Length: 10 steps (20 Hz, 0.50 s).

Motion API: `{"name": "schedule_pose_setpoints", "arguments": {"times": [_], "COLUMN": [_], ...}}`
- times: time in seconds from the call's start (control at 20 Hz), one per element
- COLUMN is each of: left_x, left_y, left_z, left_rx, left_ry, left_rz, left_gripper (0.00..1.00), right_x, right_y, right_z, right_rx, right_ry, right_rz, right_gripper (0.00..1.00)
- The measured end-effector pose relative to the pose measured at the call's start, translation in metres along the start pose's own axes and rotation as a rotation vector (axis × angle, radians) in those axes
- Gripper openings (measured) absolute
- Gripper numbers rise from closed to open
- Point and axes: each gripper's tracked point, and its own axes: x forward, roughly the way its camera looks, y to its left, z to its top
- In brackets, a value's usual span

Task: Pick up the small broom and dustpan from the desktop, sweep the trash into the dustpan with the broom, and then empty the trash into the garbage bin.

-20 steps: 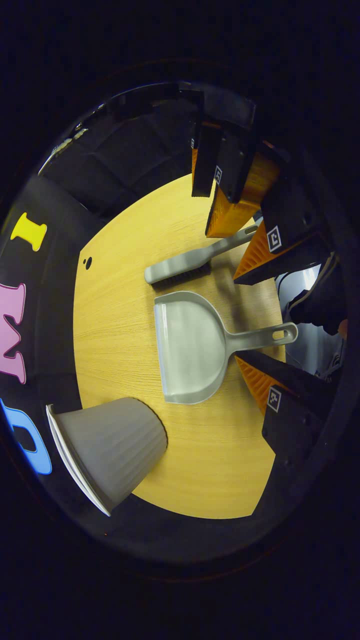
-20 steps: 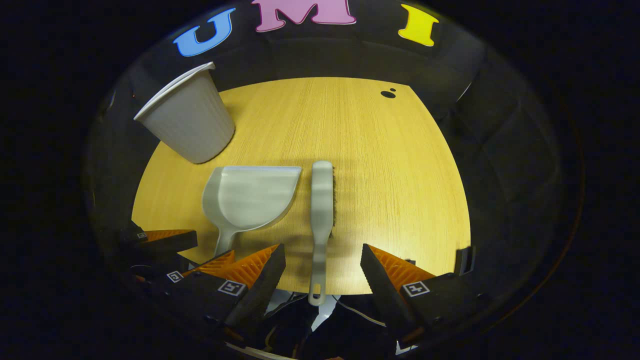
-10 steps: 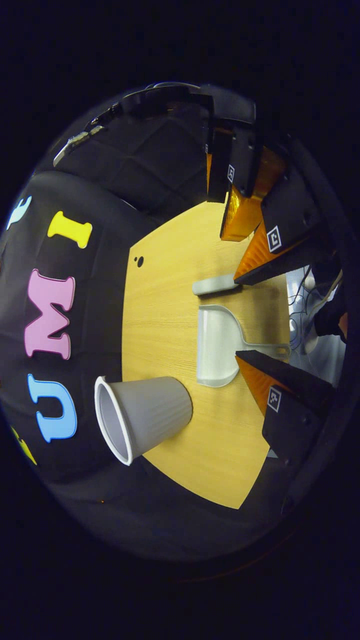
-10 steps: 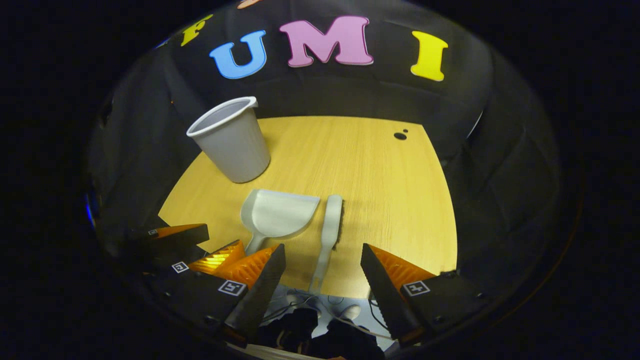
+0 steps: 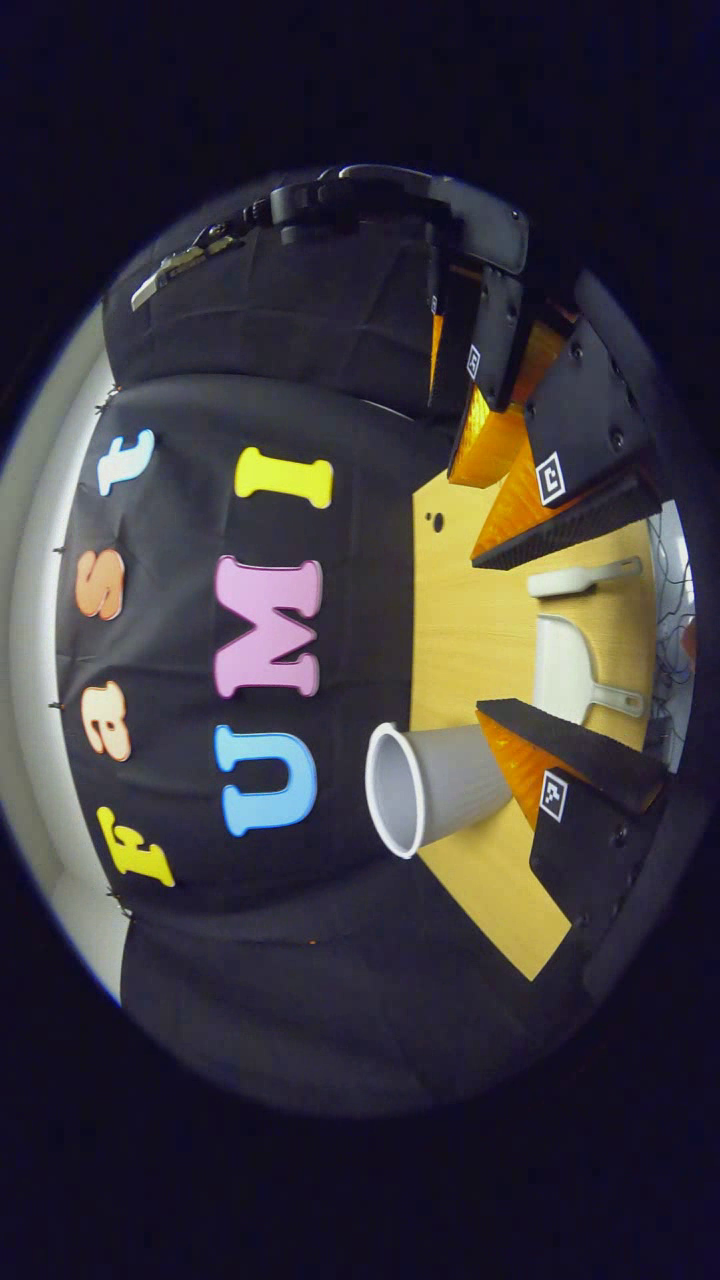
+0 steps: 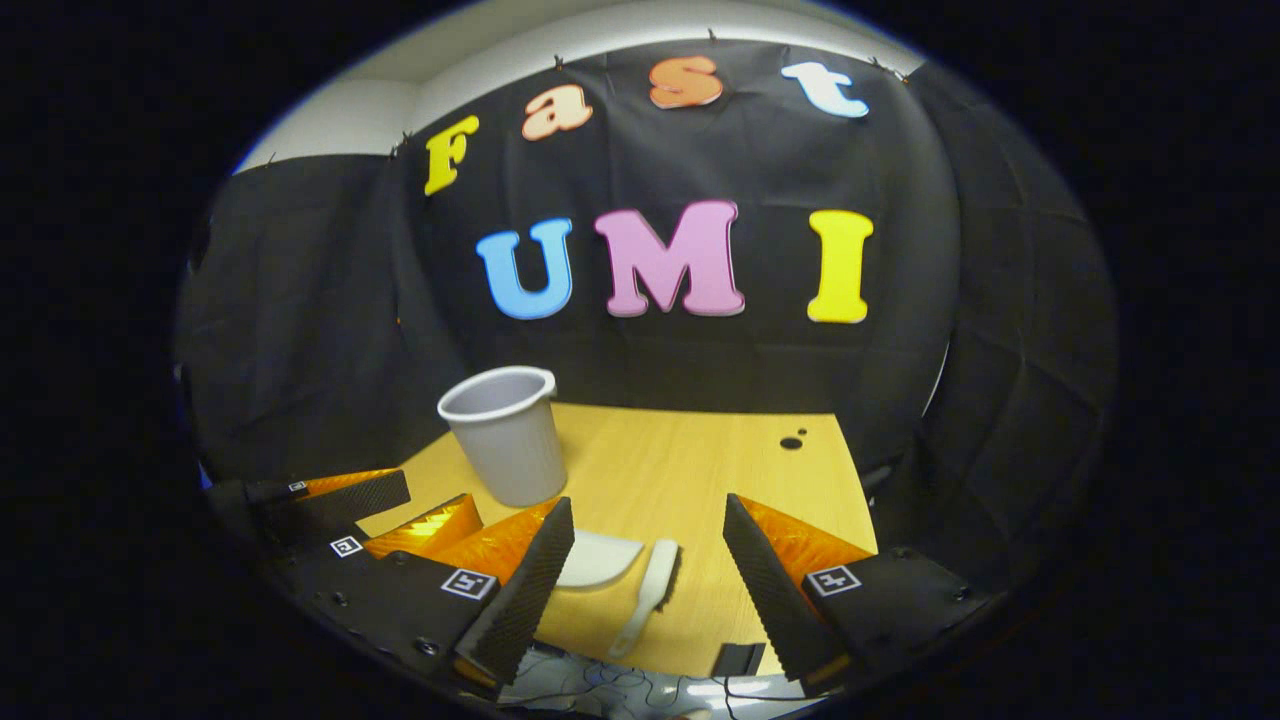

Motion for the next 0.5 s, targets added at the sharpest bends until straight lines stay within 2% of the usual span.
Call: {"name": "schedule_pose_setpoints", "arguments": {"times": [0.25,0.4,0.5], "left_x": [-0.05,-0.083,-0.082], "left_y": [0.004,0.011,0.008], "left_z": [0.077,0.09,0.094], "left_rx": [0.091,0.062,0.004], "left_ry": [-0.325,-0.397,-0.415], "left_rz": [-0.04,-0.051,-0.076], "left_gripper": [0.77,0.78,0.79], "right_x": [-0.017,-0.035,-0.04], "right_y": [-0.015,-0.02,-0.022], "right_z": [0.078,0.116,0.134], "right_rx": [-0.026,-0.051,-0.076], "right_ry": [-0.241,-0.38,-0.449], "right_rz": [-0.091,-0.146,-0.168], "right_gripper": [0.96,0.96,0.96]}}
